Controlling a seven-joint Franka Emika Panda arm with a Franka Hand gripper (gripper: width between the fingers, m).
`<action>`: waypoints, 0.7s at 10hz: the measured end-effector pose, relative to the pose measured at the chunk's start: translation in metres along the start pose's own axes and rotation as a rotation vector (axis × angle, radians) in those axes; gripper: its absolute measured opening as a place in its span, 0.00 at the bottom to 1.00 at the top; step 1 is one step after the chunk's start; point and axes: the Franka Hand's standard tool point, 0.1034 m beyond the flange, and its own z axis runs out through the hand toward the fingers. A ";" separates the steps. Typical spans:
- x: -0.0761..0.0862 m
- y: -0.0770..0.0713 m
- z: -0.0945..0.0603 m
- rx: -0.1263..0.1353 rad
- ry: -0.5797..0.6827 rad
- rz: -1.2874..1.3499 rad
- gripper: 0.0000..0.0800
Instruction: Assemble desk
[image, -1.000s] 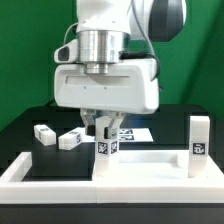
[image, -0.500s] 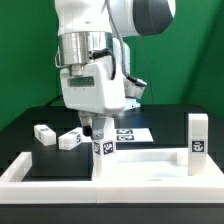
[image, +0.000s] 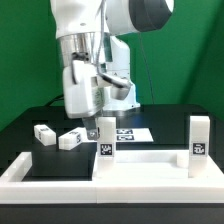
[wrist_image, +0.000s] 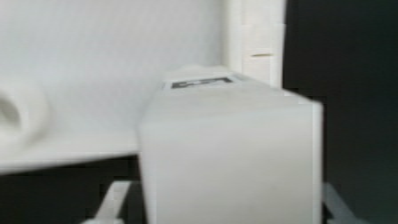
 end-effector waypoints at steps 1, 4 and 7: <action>0.001 -0.002 -0.001 0.008 -0.004 0.104 0.36; -0.001 -0.001 0.002 0.006 -0.002 0.220 0.36; -0.011 0.003 -0.001 -0.013 0.006 0.062 0.76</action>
Offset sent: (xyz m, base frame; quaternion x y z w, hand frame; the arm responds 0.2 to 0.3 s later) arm 0.0000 0.0000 0.0000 0.0000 0.0000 0.1296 0.9916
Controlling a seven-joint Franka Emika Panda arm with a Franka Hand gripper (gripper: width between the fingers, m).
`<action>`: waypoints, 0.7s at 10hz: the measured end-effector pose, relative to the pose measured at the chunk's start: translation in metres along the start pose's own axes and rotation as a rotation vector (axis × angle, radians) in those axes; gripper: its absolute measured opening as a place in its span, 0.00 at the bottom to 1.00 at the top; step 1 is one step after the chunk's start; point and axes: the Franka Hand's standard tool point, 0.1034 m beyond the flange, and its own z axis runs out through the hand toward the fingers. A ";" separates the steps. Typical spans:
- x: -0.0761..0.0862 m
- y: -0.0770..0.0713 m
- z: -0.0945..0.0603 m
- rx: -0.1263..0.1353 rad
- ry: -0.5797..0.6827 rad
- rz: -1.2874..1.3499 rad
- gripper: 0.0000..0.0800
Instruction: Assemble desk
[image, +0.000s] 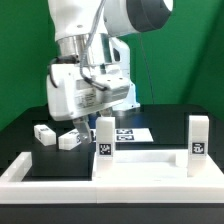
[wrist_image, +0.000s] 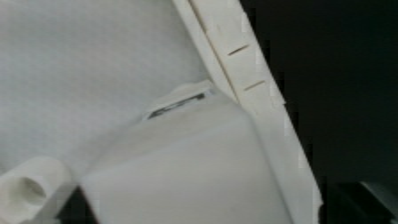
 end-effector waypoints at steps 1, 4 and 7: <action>-0.003 0.000 -0.004 0.005 -0.006 -0.001 0.76; -0.002 0.001 -0.001 0.002 -0.002 -0.001 0.81; -0.005 0.003 0.001 -0.011 -0.002 -0.009 0.81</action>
Offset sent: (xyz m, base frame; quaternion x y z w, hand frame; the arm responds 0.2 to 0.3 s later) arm 0.0000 0.0000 0.0000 0.0000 0.0000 0.0000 1.0000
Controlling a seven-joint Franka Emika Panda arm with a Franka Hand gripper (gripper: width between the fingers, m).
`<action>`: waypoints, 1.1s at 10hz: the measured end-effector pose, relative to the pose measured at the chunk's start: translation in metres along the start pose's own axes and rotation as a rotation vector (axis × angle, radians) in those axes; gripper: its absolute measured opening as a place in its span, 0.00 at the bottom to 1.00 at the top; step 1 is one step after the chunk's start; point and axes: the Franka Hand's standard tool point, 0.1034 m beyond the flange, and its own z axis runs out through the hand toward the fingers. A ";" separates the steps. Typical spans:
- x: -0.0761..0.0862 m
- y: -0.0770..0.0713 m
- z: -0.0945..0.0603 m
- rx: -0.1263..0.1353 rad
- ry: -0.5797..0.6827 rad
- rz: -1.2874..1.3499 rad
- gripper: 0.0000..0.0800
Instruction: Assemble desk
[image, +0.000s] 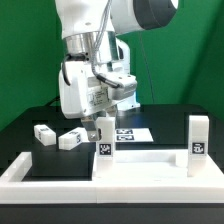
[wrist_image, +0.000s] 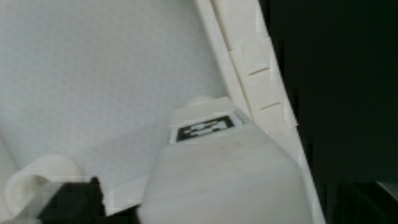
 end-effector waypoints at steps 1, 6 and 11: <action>-0.014 0.001 -0.007 -0.002 -0.013 -0.007 0.81; -0.043 0.008 -0.022 -0.010 -0.039 -0.050 0.81; -0.077 0.061 -0.018 -0.072 -0.053 -0.103 0.81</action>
Offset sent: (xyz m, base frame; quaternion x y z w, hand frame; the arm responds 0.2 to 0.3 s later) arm 0.0000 0.0000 0.0000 0.0000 0.0000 0.0000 1.0000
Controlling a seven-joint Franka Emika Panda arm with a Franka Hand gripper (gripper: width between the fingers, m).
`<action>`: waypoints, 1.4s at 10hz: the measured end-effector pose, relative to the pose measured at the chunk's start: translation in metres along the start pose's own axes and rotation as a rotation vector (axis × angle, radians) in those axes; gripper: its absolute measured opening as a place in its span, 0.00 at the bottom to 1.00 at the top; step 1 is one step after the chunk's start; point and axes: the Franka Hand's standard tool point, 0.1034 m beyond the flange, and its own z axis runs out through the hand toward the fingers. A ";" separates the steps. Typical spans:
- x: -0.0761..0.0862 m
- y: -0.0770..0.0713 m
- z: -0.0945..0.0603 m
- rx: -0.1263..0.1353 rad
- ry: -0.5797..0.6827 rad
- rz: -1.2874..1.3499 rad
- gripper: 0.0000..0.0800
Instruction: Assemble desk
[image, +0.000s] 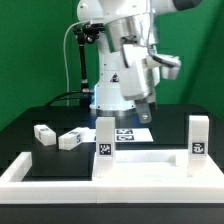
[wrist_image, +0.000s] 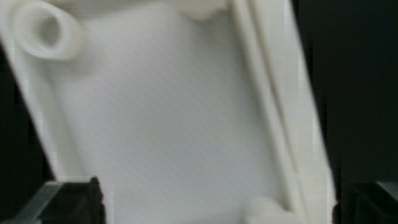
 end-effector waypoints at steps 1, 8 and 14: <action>-0.004 0.016 0.006 -0.026 0.002 -0.009 0.81; 0.011 0.059 0.035 -0.098 0.033 -0.118 0.81; 0.036 0.084 0.084 -0.119 0.144 -0.231 0.81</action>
Offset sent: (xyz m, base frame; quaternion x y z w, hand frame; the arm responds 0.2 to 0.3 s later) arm 0.0000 0.0000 0.0000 0.0000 0.0000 0.0000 1.0000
